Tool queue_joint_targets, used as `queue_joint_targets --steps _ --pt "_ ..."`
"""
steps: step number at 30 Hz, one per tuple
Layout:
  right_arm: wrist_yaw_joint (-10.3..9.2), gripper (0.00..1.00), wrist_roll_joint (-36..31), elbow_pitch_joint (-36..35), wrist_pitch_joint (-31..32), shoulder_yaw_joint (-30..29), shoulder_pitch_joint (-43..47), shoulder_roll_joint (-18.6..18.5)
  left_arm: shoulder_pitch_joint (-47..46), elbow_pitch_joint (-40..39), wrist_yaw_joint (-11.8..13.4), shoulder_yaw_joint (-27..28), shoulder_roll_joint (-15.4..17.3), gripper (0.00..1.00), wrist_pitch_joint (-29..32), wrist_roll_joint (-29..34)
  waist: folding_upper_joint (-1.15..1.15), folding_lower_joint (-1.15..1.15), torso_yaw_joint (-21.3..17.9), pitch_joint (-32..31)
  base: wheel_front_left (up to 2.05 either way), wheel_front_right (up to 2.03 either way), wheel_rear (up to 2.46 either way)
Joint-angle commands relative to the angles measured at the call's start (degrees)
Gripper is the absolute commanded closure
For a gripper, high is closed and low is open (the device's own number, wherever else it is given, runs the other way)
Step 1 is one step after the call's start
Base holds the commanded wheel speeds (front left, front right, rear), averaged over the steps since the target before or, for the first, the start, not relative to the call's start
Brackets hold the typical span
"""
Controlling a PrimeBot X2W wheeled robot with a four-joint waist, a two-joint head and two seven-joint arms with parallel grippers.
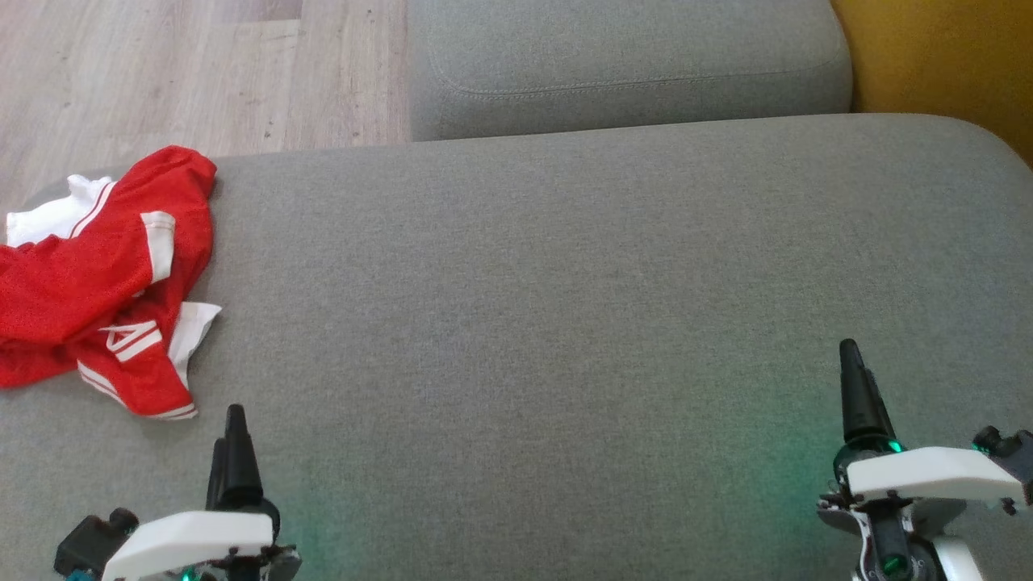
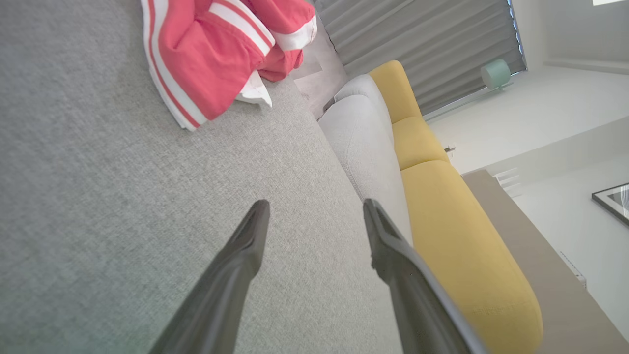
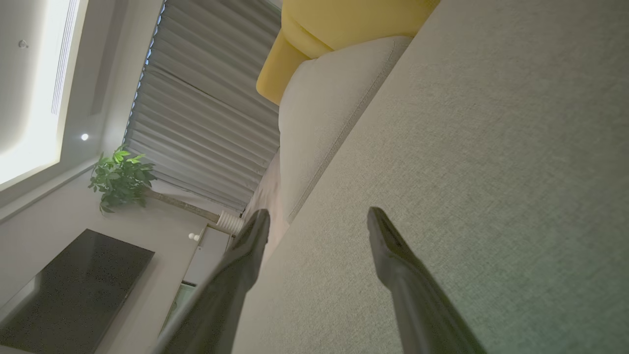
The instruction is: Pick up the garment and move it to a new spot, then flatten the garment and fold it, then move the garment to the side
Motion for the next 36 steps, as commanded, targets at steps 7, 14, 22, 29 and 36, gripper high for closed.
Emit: queue_joint_targets --steps 7,14,22,29,36 --pt "0.18 0.00 -6.4 -2.7 -1.7 1.9 -1.5 -0.3 -1.4 -1.8 0.0 -0.1 0.6 0.00 -1.6 6.3 0.00 0.00 -0.2 0.0 0.00 0.00 0.00" --pt "0.20 0.00 -11.9 -3.0 -2.9 3.0 -1.5 -0.3 -1.3 -1.7 -0.1 -0.7 1.3 0.00 -2.8 11.9 0.00 0.00 -0.3 0.0 0.00 0.00 0.00" --pt "0.23 0.00 -18.1 -3.4 -4.2 4.0 -1.5 -0.4 -0.9 -1.5 -0.1 -1.3 2.1 0.00 -4.2 17.9 0.00 0.00 -0.4 0.0 0.00 0.00 0.00" --pt "0.26 0.00 -24.4 -3.7 -5.6 5.1 -1.3 -0.4 -0.4 -0.9 -0.2 -1.8 2.8 0.00 -5.5 23.9 0.00 0.00 -0.6 0.0 0.00 0.00 0.00" --pt "0.29 0.00 -29.0 -4.0 -6.6 5.9 -1.2 -0.4 0.0 -0.6 -0.2 -2.0 3.1 0.00 -6.5 28.0 0.00 0.00 -0.7 0.1 0.00 0.00 0.00"
